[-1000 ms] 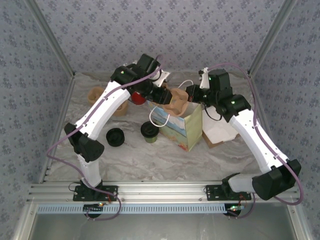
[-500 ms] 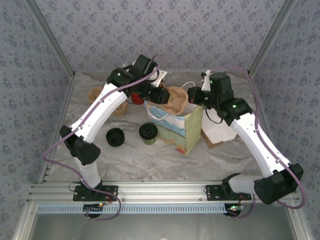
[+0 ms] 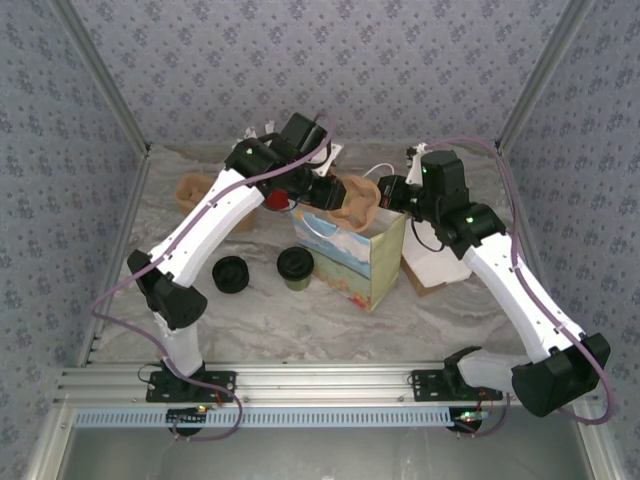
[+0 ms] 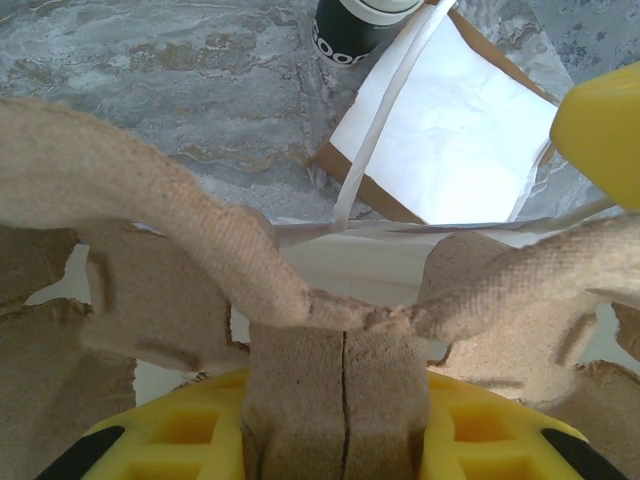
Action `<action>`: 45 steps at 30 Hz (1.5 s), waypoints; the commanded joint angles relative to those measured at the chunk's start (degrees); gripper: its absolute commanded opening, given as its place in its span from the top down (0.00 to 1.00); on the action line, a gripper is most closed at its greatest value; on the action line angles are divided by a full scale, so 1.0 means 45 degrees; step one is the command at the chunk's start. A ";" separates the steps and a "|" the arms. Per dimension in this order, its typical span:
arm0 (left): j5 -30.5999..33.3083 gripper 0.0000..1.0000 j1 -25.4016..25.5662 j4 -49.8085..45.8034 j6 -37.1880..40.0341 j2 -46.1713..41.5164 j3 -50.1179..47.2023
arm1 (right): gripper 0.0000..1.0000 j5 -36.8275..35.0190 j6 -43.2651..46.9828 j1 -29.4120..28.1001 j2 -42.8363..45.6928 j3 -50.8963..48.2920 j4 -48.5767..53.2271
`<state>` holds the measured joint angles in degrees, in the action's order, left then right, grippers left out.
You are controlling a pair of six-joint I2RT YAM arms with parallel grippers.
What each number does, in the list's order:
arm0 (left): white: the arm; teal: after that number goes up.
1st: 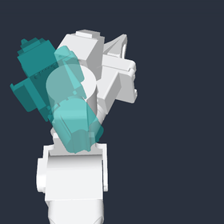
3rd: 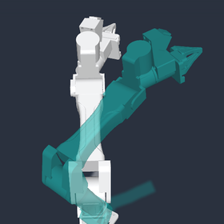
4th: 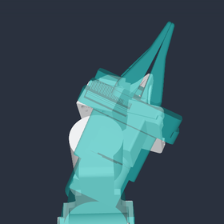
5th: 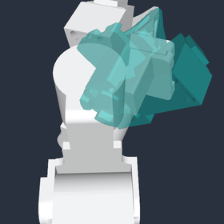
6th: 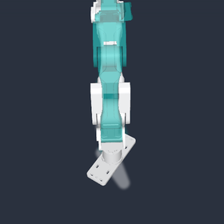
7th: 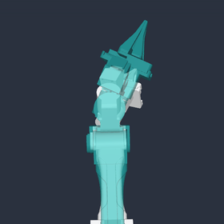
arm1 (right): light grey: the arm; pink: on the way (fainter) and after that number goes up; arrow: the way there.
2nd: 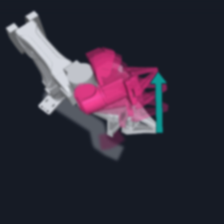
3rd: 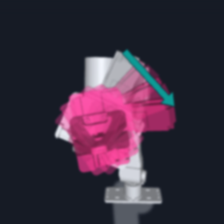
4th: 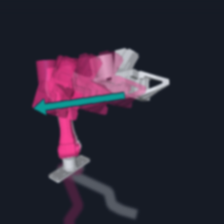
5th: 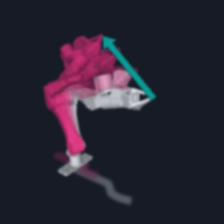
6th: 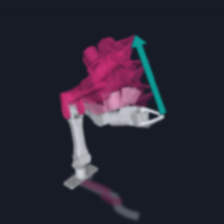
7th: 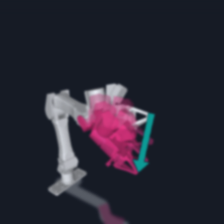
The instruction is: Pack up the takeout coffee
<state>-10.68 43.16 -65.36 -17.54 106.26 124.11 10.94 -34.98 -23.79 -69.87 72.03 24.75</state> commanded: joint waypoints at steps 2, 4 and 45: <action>-0.0132 0.68 -0.0059 0.0179 -0.0546 0.0202 0.0642 | 1.00 -0.0135 0.0073 -0.0212 0.0364 -0.0142 -0.0237; -0.0143 0.69 -0.0079 0.0088 -0.0594 0.0344 0.0876 | 1.00 -0.0216 0.0093 -0.0194 0.0427 -0.0186 -0.0236; 0.1856 0.69 0.1517 0.0890 -0.1063 0.0171 -0.0149 | 0.49 0.2696 -0.0141 0.2123 0.1112 0.0284 0.1941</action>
<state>-2.26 48.69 -63.20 -24.36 108.71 125.86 19.97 -35.18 -14.31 -65.98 73.36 33.74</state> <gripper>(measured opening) 0.313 0.504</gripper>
